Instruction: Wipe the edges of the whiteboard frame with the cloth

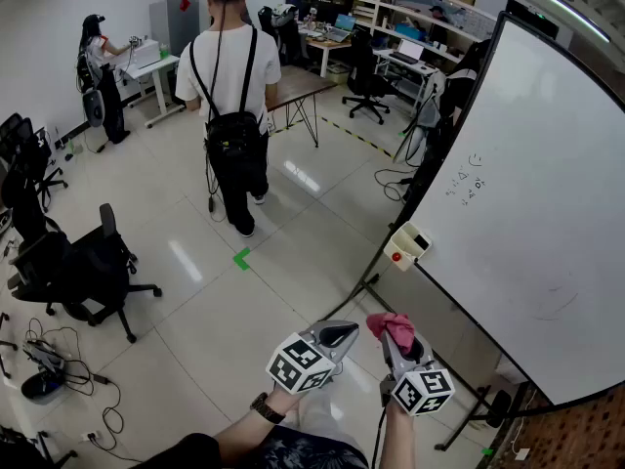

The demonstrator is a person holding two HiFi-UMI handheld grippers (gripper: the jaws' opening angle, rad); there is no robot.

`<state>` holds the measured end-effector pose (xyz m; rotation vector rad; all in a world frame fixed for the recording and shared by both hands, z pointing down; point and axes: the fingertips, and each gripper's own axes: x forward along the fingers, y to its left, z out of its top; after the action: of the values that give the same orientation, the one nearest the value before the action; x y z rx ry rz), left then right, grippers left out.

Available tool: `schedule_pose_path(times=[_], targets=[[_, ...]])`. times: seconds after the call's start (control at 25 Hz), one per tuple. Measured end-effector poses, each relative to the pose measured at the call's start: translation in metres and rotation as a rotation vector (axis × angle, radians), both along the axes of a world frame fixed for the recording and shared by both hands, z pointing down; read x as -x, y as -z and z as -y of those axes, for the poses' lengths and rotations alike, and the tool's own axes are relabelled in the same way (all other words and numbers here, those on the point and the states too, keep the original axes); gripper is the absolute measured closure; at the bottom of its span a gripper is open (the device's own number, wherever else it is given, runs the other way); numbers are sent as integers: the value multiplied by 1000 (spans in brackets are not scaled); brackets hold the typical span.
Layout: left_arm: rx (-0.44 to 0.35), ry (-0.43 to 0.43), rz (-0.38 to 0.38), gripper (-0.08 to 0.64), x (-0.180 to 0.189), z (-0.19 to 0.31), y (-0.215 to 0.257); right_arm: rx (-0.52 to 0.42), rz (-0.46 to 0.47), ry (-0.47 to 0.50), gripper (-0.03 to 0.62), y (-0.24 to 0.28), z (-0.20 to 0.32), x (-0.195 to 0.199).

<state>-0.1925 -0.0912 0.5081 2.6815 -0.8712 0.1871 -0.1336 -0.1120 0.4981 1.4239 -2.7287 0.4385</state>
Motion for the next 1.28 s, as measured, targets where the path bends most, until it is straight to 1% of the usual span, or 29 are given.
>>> schedule_pose_path(times=[0.12, 0.2, 0.28, 0.4, 0.52, 0.64, 0.8, 0.96, 1.08, 1.28], targets=[[23, 19, 11, 558, 11, 41, -8, -14, 18, 7, 468, -3, 43, 9], [26, 29, 22, 558, 11, 73, -10, -25, 23, 9, 468, -3, 75, 6], [19, 21, 52, 558, 3, 104, -9, -26, 35, -4, 468, -3, 110, -3], [7, -18, 104, 558, -17, 149, -2, -33, 56, -28, 468, 4, 162, -20], [0, -28, 124, 558, -33, 198, 8, -53, 68, -25, 468, 14, 206, -30], [-1, -45, 134, 558, -49, 224, 12, -41, 68, -36, 468, 10, 230, -40], [0, -83, 162, 558, -66, 251, 4, 0, 84, -76, 468, -9, 260, -53], [31, -95, 148, 558, -67, 291, -10, 38, 52, -116, 468, -32, 299, -54], [33, -111, 140, 558, -71, 318, -22, 55, 17, -166, 468, -54, 329, -61], [49, -159, 148, 558, -63, 358, -46, 99, -16, -232, 468, -80, 372, -53]])
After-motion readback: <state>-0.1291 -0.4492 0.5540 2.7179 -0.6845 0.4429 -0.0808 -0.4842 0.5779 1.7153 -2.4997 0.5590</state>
